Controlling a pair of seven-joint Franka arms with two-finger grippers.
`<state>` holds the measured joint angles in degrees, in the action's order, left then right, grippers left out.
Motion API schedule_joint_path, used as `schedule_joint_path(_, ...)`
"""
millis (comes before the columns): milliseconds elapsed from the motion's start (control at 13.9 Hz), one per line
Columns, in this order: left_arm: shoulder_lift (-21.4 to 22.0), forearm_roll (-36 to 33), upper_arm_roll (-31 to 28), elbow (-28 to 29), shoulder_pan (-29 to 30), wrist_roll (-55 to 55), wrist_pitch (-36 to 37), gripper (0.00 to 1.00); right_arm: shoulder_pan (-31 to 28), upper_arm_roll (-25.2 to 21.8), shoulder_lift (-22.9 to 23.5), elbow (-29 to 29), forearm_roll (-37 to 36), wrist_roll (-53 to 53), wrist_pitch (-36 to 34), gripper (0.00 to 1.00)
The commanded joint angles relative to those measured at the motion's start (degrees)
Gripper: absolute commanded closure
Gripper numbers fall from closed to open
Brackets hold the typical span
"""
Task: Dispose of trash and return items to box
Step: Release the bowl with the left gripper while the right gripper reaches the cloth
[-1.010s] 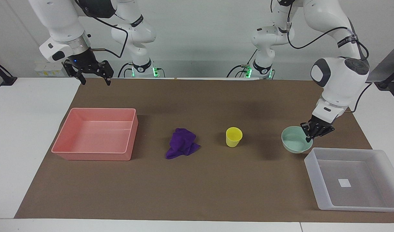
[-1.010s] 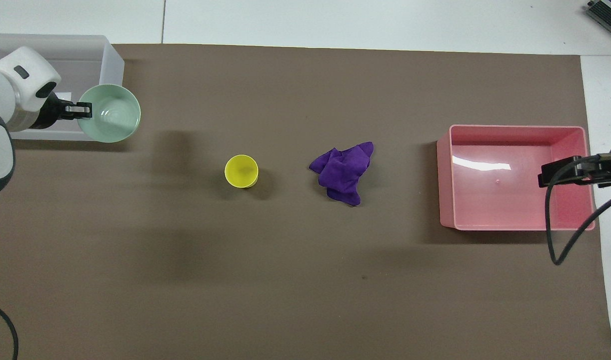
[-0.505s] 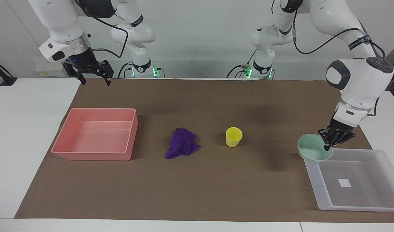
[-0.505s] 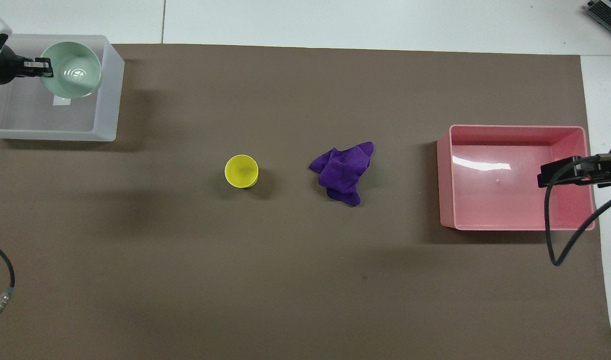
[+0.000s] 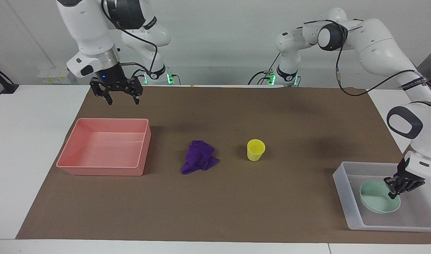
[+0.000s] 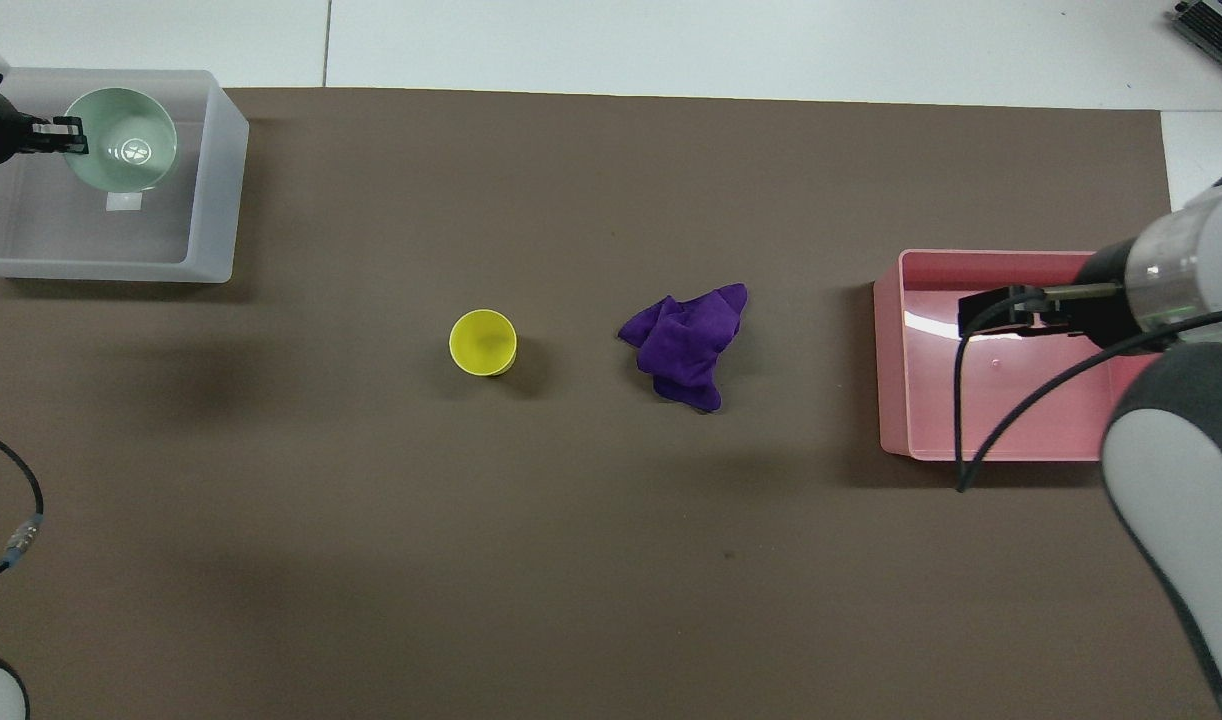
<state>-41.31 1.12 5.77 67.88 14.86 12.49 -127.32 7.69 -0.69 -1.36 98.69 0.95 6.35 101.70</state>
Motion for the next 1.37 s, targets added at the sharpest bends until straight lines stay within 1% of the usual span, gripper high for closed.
schedule_joint_path(0,-0.79,-0.77,0.12,-0.04,0.61,1.39,-0.99,1.0,3.37,0.16,4.24,0.28,0.55,2.77,5.85,0.0)
schedule_joint_path(144,-0.7,-1.29,0.04,1.9,0.78,1.31,-4.23,1.0,6.53,0.25,8.19,0.1,0.46,6.72,11.21,0.0)
schedule_joint_path(289,-0.7,-3.92,0.04,4.0,0.96,1.39,-5.12,1.0,10.05,0.25,12.15,0.1,0.37,9.89,16.57,0.0)
schedule_joint_path(361,-0.87,-4.11,0.04,4.89,1.57,1.48,-6.52,1.0,11.02,0.25,13.99,0.1,0.11,10.34,18.6,0.0)
schedule_joint_path(433,-0.7,-4.2,0.04,6.03,2.01,1.57,-6.97,1.0,12.08,0.16,15.84,0.19,-0.06,11.04,21.23,0.0)
schedule_joint_path(577,-0.44,-4.11,0.12,6.21,2.19,1.75,-5.92,1.0,14.19,0.25,19.88,0.19,-0.15,12.71,25.98,0.0)
schedule_joint_path(649,-0.44,-4.2,0.12,6.21,2.37,1.83,-5.22,0.93,14.89,0.25,21.64,0.37,-0.24,12.8,27.65,0.0)
schedule_joint_path(722,-0.35,-4.2,0.12,6.21,2.19,1.83,-4.87,0.56,15.77,0.16,23.31,0.89,-0.33,12.98,29.5,0.0)
schedule_joint_path(794,-0.35,-4.11,0.12,6.21,1.84,1.83,-4.78,0.17,16.39,0.16,25.16,0.89,-0.42,13.33,31.26,0.0)
schedule_joint_path(866,-0.17,-4.11,0.12,6.21,1.67,1.92,-4.51,0.15,17.18,0.16,26.83,0.98,-0.42,13.42,33.1,0.0)
schedule_joint_path(938,0.26,-4.2,0.3,6.21,1.58,2.18,-3.82,0.1,17.1,0.16,27.45,1.94,-0.59,13.33,33.73,0.0)
schedule_joint_path(1010,0.96,-4.2,0.65,6.04,1.49,2.97,-2.94,0.0,17.01,0.16,27.37,3.25,-0.59,12.99,33.82,0.0)
schedule_joint_path(1155,2.98,-4.11,0.91,6.12,1.05,4.03,-1.97,0.0,17.19,0.16,27.11,3.53,-0.59,13.33,32.6,0.0)
schedule_joint_path(1227,4.21,-4.02,1.09,6.13,0.35,3.94,-0.66,0.0,17.19,0.16,27.02,3.53,-0.59,13.42,31.46,0.1)
schedule_joint_path(1299,5.79,-3.76,1.09,6.39,-0.52,3.94,1.1,0.0,17.19,0.16,26.85,3.44,-0.59,13.51,29.54,0.55)
